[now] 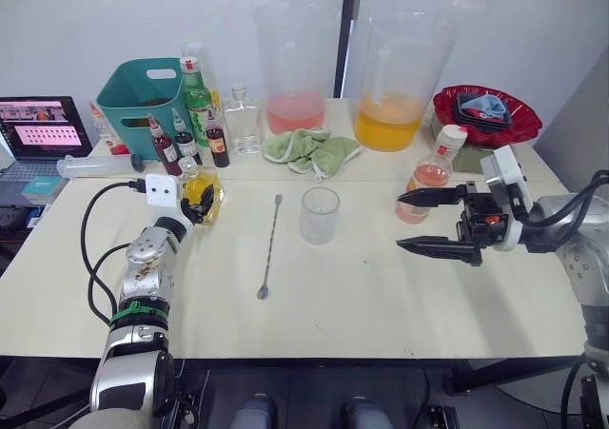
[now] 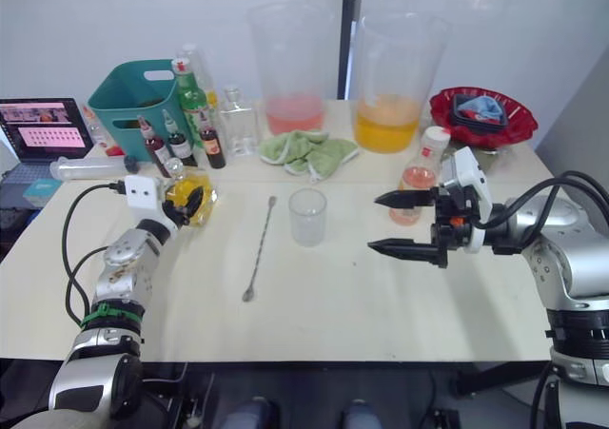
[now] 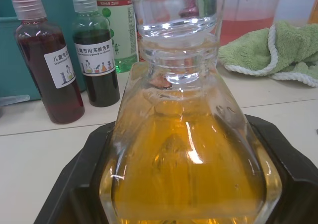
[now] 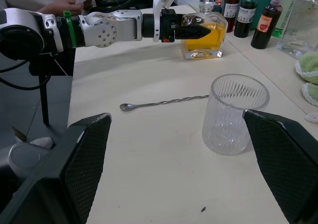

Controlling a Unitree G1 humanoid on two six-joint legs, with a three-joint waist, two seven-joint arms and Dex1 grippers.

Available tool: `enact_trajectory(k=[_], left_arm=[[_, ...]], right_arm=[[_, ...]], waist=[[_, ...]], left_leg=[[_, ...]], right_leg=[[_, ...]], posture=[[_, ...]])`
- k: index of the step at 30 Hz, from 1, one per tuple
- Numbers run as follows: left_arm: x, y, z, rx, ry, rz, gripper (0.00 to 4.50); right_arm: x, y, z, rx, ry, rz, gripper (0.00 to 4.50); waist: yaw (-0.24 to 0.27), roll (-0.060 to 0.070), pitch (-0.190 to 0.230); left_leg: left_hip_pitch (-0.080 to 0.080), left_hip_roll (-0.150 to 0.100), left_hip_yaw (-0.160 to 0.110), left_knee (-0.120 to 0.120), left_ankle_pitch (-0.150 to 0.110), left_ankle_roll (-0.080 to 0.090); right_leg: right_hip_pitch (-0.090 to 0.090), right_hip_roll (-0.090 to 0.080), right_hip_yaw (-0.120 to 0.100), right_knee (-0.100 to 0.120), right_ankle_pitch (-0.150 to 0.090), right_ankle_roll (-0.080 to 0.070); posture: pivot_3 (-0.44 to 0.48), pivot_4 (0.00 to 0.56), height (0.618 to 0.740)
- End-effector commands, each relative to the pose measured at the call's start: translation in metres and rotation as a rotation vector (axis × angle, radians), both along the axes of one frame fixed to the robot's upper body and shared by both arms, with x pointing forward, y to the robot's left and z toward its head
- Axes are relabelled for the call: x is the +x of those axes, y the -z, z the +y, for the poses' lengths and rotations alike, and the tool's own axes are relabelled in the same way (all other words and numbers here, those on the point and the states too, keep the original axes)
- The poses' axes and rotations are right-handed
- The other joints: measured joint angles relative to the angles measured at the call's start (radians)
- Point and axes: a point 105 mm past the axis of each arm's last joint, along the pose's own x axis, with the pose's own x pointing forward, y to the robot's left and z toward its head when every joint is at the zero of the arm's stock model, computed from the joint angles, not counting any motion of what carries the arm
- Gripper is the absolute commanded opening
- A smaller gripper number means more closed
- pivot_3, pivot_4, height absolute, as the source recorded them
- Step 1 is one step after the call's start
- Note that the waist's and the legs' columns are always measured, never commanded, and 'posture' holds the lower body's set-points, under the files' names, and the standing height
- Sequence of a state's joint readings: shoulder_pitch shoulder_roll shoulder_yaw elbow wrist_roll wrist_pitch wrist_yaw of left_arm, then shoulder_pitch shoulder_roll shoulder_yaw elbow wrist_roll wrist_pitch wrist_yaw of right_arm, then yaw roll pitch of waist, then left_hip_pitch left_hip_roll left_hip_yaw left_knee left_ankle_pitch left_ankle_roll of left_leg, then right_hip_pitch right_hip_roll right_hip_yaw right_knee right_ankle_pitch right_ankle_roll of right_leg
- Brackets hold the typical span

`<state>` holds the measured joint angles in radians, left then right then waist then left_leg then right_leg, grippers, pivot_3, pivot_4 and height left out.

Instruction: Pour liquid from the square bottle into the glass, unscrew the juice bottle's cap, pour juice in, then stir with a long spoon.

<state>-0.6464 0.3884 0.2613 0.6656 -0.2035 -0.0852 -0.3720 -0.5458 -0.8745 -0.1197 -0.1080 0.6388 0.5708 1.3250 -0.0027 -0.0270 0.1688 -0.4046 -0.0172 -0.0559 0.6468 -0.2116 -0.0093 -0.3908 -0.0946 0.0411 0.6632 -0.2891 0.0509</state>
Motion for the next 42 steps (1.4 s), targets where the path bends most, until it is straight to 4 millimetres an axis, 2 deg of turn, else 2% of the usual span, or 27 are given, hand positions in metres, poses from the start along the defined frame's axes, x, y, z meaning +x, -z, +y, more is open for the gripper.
enact_trajectory(k=[1, 7, 10, 13, 18, 20, 24, 31, 37, 42], left_arm=[[-0.009, -0.034, 0.007, 0.002, -0.006, -0.141, 2.79], [-0.032, -0.058, -0.005, 0.014, 0.12, -0.214, 2.79], [-0.055, -0.072, -0.014, 0.004, 0.215, -0.271, 2.79], [-0.09, -0.072, -0.039, 0.066, 0.426, -0.247, 2.79], [-0.128, -0.066, -0.097, 0.103, 0.802, -0.125, 2.79], [-0.137, -0.062, -0.114, 0.134, 0.915, -0.084, 2.79], [-0.144, -0.061, -0.139, 0.17, 1.063, -0.055, 2.79], [-0.137, -0.045, -0.179, 0.227, 1.235, -0.034, 2.79], [-0.12, -0.024, -0.198, 0.242, 1.284, -0.008, 2.79], [-0.121, -0.009, -0.204, 0.254, 1.343, 0.008, 2.79]], right_arm=[[0.0, -0.012, 0.003, -0.004, -0.013, -0.055, 4.5], [0.001, -0.012, 0.006, 0.001, -0.031, -0.046, 4.5], [0.001, -0.011, 0.007, 0.002, -0.033, -0.04, 4.5], [0.001, -0.009, 0.007, 0.017, -0.032, -0.027, 4.5], [-0.004, -0.006, 0.009, 0.019, -0.041, -0.021, 4.5], [-0.007, -0.007, 0.01, 0.021, -0.044, -0.021, 4.5], [-0.011, -0.008, 0.009, 0.024, -0.023, -0.026, 4.5], [-0.023, -0.007, 0.003, 0.03, 0.043, -0.031, 4.5], [-0.034, -0.003, -0.003, 0.023, 0.104, -0.015, 4.5], [-0.037, -0.004, -0.004, 0.026, 0.133, -0.018, 4.5]], waist=[[-0.004, 0.0, 0.0], [-0.009, -0.004, 0.002], [-0.011, -0.005, 0.002], [-0.013, -0.006, 0.003], [0.004, -0.005, 0.003], [0.01, -0.004, 0.003], [0.008, -0.004, 0.003], [0.012, -0.004, 0.003], [0.012, -0.004, 0.003], [0.009, -0.004, 0.003]], left_leg=[[-0.001, 0.0, 0.0, 0.0, 0.0, 0.0], [-0.013, 0.0, -0.001, 0.001, 0.0, 0.0], [-0.019, 0.0, -0.002, 0.004, 0.0, 0.0], [-0.02, 0.0, -0.003, 0.004, 0.0, 0.001], [-0.019, 0.0, -0.004, 0.006, 0.0, 0.0], [-0.018, 0.0, -0.002, 0.008, 0.0, 0.0], [-0.018, 0.001, -0.002, 0.012, 0.0, 0.0], [-0.018, 0.001, -0.001, 0.013, 0.0, 0.001], [-0.018, 0.001, 0.0, 0.013, 0.0, 0.002], [-0.018, 0.001, 0.0, 0.014, 0.0, 0.002]], right_leg=[[-0.001, 0.0, 0.0, 0.0, 0.0, 0.0], [-0.015, 0.0, 0.0, 0.002, 0.002, 0.0], [-0.019, 0.0, 0.0, 0.003, 0.004, 0.0], [-0.02, -0.001, 0.002, 0.002, 0.006, 0.0], [-0.018, -0.001, 0.001, 0.001, 0.006, 0.001], [-0.015, 0.0, 0.0, 0.001, 0.006, 0.001], [-0.013, 0.002, 0.0, 0.001, 0.006, 0.001], [-0.013, 0.002, 0.0, 0.001, 0.006, 0.001], [-0.013, 0.002, 0.0, 0.001, 0.006, 0.001], [-0.013, 0.002, 0.001, 0.002, 0.006, 0.001]], posture=[[0.0, 0.15, 0.74], [0.0, 0.15, 0.74], [0.0, 0.15, 0.74], [0.0, 0.15, 0.74], [0.0, 0.15, 0.74], [0.0, 0.15, 0.74], [0.0, 0.15, 0.74], [0.0, 0.15, 0.74], [0.0, 0.15, 0.74], [0.0, 0.15, 0.74]])
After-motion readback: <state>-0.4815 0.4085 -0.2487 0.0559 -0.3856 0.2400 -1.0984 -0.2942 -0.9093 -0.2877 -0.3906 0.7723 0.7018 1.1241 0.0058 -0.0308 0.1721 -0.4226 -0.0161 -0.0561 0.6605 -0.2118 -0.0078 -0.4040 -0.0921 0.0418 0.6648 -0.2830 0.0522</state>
